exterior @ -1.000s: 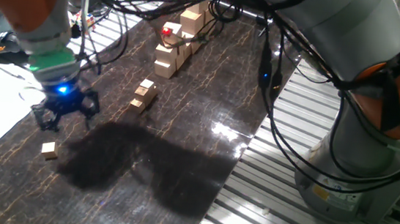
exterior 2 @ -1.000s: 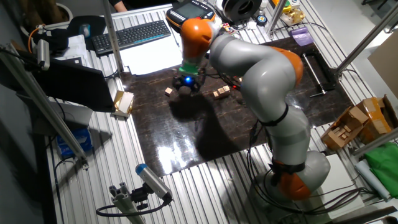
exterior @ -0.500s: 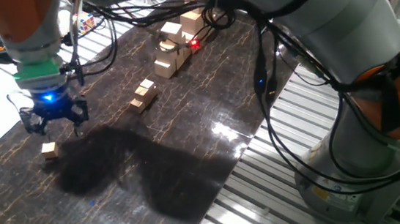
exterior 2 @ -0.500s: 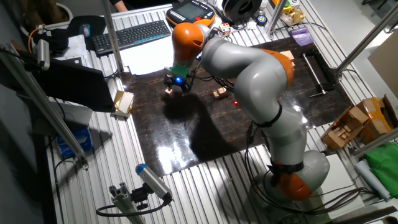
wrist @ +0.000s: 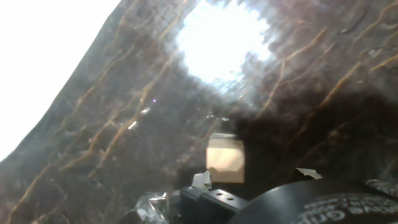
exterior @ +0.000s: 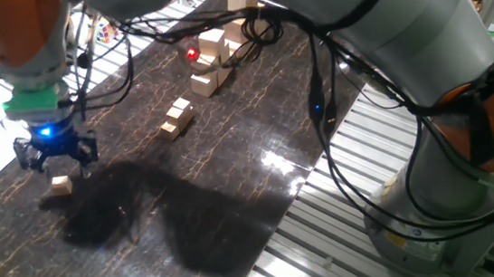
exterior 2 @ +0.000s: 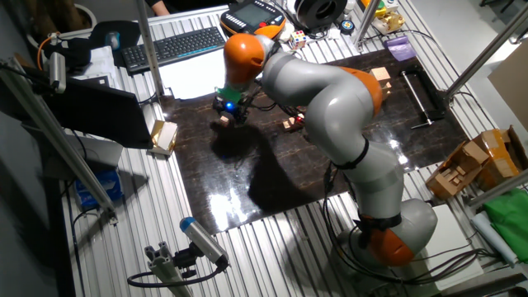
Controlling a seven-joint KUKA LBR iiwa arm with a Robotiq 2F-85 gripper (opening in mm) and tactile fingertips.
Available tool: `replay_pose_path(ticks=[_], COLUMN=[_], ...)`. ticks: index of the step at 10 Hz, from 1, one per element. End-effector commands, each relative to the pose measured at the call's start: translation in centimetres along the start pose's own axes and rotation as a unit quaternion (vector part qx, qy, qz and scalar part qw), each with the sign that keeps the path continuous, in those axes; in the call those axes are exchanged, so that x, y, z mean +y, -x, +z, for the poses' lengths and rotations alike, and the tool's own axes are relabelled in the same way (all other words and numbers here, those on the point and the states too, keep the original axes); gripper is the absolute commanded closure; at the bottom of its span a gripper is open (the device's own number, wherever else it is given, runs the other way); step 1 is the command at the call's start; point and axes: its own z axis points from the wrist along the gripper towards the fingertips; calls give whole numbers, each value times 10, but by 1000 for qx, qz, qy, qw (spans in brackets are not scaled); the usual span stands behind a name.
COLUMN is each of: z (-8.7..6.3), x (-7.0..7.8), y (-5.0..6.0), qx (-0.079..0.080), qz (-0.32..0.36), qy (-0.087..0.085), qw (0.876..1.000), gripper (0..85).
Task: Stack the blocks into a pyramid shape
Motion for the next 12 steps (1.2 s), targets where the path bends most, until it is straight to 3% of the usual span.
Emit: replay_pose_path(ticks=[1, 6, 12], z=[2, 13, 25], x=[2, 9, 12], y=[1, 10, 15], qx=[-3, -6, -10], qz=[1, -1, -5], qy=[0, 4, 11], qw=[1000, 1000, 1000], gripper=[163, 163, 270])
